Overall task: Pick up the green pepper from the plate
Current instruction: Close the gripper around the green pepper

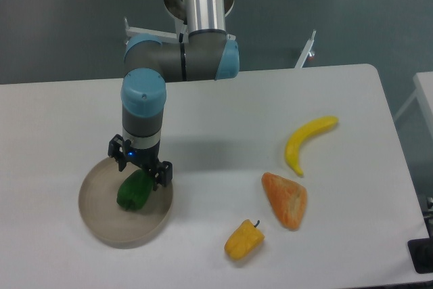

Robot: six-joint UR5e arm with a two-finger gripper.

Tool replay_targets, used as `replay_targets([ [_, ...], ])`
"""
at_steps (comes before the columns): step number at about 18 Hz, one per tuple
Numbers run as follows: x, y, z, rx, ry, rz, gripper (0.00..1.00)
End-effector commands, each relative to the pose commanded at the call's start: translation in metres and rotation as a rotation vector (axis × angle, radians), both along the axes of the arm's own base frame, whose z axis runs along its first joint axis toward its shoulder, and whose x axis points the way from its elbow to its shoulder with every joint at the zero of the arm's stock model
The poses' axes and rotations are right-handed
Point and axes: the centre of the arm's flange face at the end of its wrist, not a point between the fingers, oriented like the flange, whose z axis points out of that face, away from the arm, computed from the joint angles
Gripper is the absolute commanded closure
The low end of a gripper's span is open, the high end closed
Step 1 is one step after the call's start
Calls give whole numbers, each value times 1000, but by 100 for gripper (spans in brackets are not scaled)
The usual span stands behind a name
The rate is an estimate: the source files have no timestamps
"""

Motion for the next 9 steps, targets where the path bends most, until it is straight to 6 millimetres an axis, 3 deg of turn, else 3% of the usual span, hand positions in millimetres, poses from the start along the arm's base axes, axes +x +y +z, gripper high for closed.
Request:
replay_targets([
  [9,7,5,-16,-20,-5,-11,0],
])
